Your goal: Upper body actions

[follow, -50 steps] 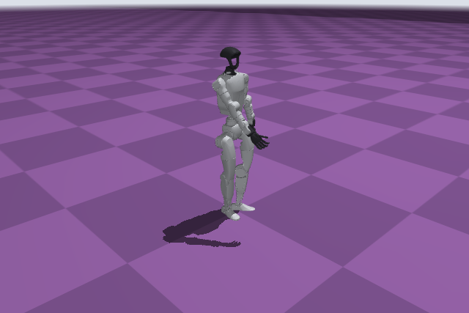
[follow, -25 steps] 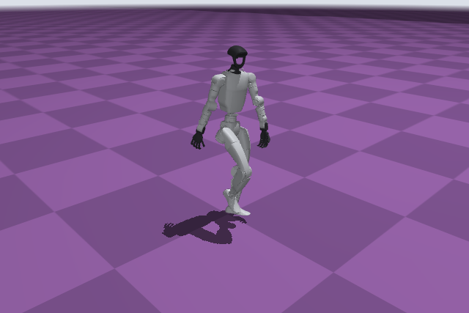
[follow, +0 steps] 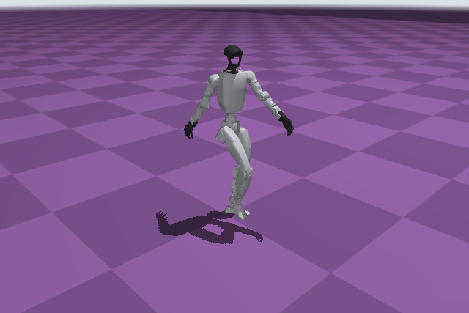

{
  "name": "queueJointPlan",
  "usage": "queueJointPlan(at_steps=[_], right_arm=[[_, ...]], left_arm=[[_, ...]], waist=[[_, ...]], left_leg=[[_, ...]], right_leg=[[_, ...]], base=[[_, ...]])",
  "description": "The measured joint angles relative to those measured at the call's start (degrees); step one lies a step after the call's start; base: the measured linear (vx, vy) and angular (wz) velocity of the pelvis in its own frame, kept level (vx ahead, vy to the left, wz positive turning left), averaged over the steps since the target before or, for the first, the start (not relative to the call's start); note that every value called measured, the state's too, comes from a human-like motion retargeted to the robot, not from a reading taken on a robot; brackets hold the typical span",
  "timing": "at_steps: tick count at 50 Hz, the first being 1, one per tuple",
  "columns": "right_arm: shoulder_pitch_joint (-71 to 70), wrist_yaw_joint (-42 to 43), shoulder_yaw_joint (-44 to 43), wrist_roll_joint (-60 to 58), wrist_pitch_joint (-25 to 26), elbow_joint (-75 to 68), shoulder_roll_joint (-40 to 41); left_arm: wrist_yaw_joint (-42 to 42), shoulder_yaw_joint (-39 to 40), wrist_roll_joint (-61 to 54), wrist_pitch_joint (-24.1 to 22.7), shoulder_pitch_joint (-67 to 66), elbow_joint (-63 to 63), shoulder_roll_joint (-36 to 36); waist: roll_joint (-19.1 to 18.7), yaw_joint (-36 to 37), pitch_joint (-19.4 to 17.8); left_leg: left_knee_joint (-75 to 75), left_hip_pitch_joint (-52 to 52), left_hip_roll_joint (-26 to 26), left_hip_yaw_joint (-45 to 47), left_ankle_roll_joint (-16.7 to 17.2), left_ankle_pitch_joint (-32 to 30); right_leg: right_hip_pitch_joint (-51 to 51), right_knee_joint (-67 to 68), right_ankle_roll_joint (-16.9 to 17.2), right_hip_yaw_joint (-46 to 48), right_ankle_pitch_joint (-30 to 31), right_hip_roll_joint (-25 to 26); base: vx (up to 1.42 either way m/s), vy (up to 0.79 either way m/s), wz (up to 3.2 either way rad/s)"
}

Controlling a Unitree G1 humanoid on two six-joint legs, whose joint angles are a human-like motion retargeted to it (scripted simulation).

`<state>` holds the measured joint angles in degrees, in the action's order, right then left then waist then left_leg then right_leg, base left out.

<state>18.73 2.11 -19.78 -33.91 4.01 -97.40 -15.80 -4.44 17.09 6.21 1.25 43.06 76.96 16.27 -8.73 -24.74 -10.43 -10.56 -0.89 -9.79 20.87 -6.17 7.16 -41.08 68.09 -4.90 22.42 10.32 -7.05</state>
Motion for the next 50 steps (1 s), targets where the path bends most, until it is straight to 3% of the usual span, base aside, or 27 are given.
queueJointPlan(at_steps=[8,10,12,14,16,20,30,37,50], right_arm=[[-13.47,-3.11,1.56,-1.17,-2.19,3.6,2.2],[-17.01,-4.42,1.47,-1.75,-2.73,5.8,2.86],[-20.14,-4.81,1.98,-1.8,-3.8,7.73,3.46],[-22.41,-5.07,3.29,-1.54,-4.62,9.34,4.18],[-23.71,-5.14,4.48,-1.73,-5.46,10.42,4.81],[-24.01,-5.91,5.0,-2.89,-5.99,10.95,5.72],[-21.08,-5.29,7.48,-4.28,-5.22,7.16,5.36],[-15.64,-6.66,6.29,0.37,-5.18,1.59,5.85],[-16.66,-8.5,8.77,-5.69,-4.82,4.82,6.13]], left_arm=[[-4.46,3.17,-1.47,-0.14,-17.98,5.77,-6.15],[-4.14,5.08,-2.36,-0.63,-22.71,7.27,-8.12],[-4.14,6.22,-2.93,-0.53,-26.01,8.28,-8.94],[-4.56,7.17,-2.32,-0.02,-29.12,9.04,-9.04],[-5.28,7.69,-0.24,0.48,-32.37,9.63,-8.7],[-5.59,6.51,5.71,2.61,-38.78,10.89,-7.79],[-4.17,9.49,7.73,5.41,-48.5,18.63,-11.1],[-5.59,10.33,10.25,4.71,-51.24,15.88,-11.37],[-8.75,11.27,7.55,5.44,-48.73,11.9,-10.74]], waist=[[2.5,10.35,9.29],[4.45,13.5,10.41],[6.07,16.09,10.16],[7.32,17.17,10.21],[8.7,19.06,11.18],[10.63,25.77,15.12],[7.6,16.71,16.09],[8.42,21.02,16.34],[7.32,20.98,16.96]], left_leg=[[3.82,-0.12,6.9,4.06,1.09,0.55],[4.42,0.35,9.56,5.76,1.34,1.03],[4.86,1.1,10.96,7.67,1.64,1.31],[5.53,1.99,11.49,9.06,2.15,1.39],[6.17,2.24,11.92,10.23,2.98,1.3],[8.2,0.66,11.62,13.56,4.78,0.38],[9.22,-1.64,8.07,9.49,6.88,-2.7],[9.3,-1.62,7.59,8.53,7.93,-3.48],[9.8,-2.29,6.87,6.98,8.69,-4.6]], right_leg=[[25.8,-38.68,6.08,-13.02,4.17,4.83],[31.66,-50.07,8.69,-15.62,1.34,3.91],[36.08,-57.0,10.5,-12.52,-6.03,2.29],[38.33,-61.73,9.99,-9.58,-10.45,1.78],[38.89,-65.49,9.14,-8.12,-10.44,1.39],[34.63,-65.63,8.94,-11.47,-10.08,1.81],[36.79,-67.04,6.9,-6.29,-14.14,4.62],[37.83,-66.97,6.15,-4.77,-15.56,5.06],[38.47,-67.38,5.81,-3.22,-16.48,5.89]], base=[[0.1,-0.03,-0.81],[0.06,-0.11,-1.12],[-0.03,-0.18,-0.93],[-0.01,-0.2,-0.48],[0.06,-0.26,-0.64],[0.05,-0.26,-0.78],[0.02,-0.18,0.86],[0.04,-0.12,0.28],[-0.01,-0.03,0.1]])
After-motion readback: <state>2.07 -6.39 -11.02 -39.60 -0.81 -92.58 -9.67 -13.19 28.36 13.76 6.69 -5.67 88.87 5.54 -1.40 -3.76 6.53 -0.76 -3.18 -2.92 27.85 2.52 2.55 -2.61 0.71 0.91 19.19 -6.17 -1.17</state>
